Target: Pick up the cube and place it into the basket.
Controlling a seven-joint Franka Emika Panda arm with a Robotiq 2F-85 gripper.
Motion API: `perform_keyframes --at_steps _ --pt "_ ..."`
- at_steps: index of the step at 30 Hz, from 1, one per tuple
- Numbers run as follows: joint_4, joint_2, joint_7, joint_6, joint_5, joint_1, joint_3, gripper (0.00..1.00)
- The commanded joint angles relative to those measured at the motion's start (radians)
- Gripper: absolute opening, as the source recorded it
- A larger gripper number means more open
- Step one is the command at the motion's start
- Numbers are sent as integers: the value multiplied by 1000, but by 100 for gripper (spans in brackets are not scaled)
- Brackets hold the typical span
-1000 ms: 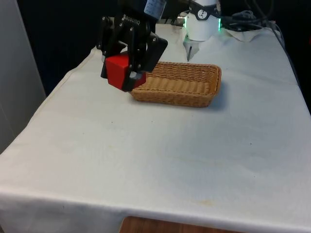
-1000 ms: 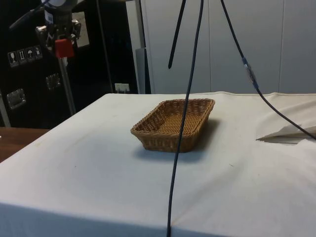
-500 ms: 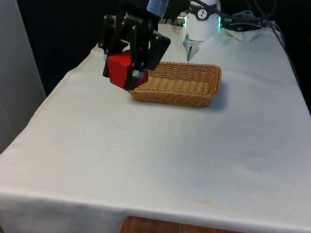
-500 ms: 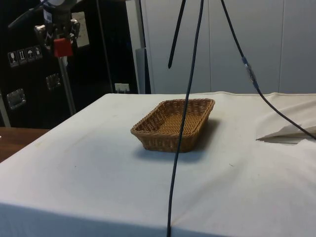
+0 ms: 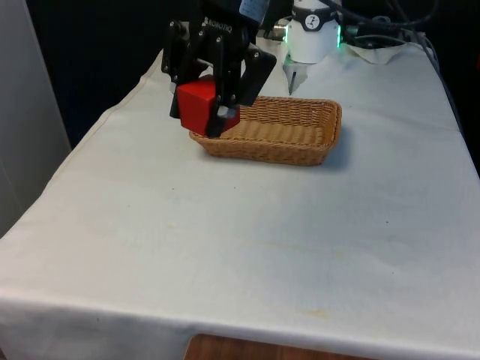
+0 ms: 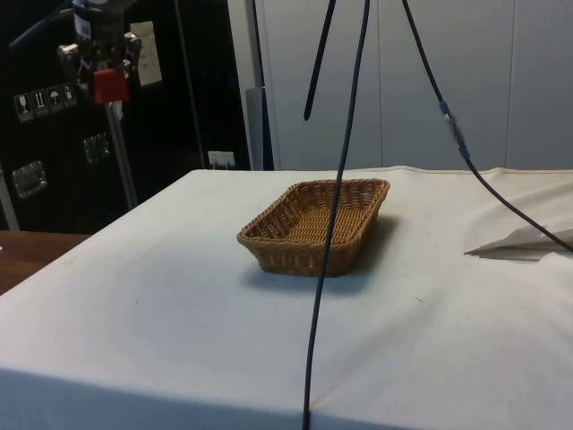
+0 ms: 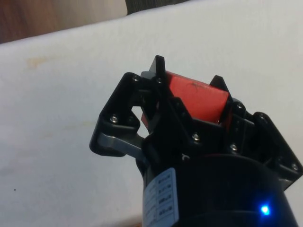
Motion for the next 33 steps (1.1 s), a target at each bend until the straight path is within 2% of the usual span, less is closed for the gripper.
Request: perform_keyframes --at_steps 1,2,3,4,6,11,15,19,20,21,24,26,29,30,33 --pt "-35 -26 -12 11 3 11 4 3" --pt "-35 -27 -13 10 3 11 5 3" --pt "0 -1 -1 -1 0 0 3 3" --pt "-33 -26 -14 10 3 10 7 3" --pt "-20 -18 -17 4 3 4 10 3" --pt "0 -2 -8 -8 0 -1 6 3" --pt "-26 -24 -11 2 -1 12 3 3" --pt "-36 -34 -10 1 -2 19 3 3" --pt "0 -9 -8 -11 0 4 7 3" --pt "-39 -38 -9 0 -2 21 2 3" --pt "-42 -41 -7 0 -2 25 3 3" --pt "-44 -42 -6 0 -1 26 5 3" --pt "0 -13 -2 -17 0 9 10 3" --pt "-28 -30 -6 -5 2 17 10 3" --pt "-11 -18 -3 -22 -1 15 11 3"
